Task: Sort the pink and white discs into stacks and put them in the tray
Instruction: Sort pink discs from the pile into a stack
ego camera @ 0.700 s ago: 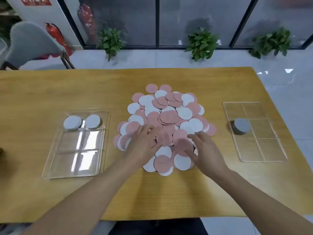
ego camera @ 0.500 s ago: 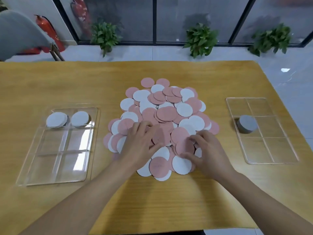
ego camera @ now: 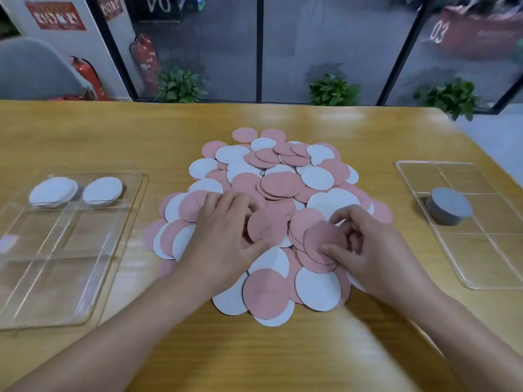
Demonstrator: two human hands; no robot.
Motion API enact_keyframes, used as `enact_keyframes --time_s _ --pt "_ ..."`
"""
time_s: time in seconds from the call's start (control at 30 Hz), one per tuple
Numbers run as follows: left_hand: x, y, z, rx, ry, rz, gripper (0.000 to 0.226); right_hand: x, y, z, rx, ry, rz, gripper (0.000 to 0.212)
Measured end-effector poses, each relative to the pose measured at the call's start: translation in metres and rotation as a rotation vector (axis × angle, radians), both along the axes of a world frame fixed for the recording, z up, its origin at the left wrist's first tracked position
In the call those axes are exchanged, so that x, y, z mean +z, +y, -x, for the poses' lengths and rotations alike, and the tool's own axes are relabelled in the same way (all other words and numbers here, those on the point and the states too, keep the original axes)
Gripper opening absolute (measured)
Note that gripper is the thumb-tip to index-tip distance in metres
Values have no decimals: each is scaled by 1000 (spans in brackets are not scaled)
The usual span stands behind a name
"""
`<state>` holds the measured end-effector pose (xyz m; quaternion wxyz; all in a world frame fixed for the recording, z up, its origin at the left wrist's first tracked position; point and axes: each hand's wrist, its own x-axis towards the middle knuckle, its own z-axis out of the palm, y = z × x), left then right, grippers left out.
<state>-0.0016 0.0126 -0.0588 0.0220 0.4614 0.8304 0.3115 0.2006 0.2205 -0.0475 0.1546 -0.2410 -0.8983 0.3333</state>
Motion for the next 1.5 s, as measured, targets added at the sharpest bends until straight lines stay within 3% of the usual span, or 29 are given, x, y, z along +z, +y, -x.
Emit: enact_keyframes --time_s 0.13,0.4,0.53,0.7,0.9,1.03,1.1,1.17,1.2,1.27,1.37,1.5 --pt "1 0 -6 30 -63 -30 35 -5 -1 -5 -1 102 -13 31" --pt "24 11 -7 111 -290 -204 6 21 5 -3 73 292 171 14" --pt "25 18 -13 118 -320 -288 7 27 5 4 141 300 296 5" --pt "8 13 -8 116 -411 -357 13 16 1 -11 163 408 369 23" --pt "16 14 -21 24 -546 -372 10 6 1 -8 161 402 424 22" --pt "25 23 -36 -94 -555 -351 11 -2 2 -4 128 394 395 43" --pt "27 28 -40 -152 -590 -339 11 -4 5 -3 93 364 305 37" --pt "28 33 -42 -197 -604 -320 17 -6 8 -5 118 293 261 15" --pt "29 36 -43 -204 -602 -312 22 -7 8 -6 140 257 245 4" --pt "25 41 -42 -164 -520 -289 29 -8 10 -9 131 211 186 19" --pt "14 50 -34 -36 -234 -151 19 -5 19 -13 3 184 129 27" --pt "7 57 -35 -70 -12 164 50 -12 26 -12 -57 89 45 29"
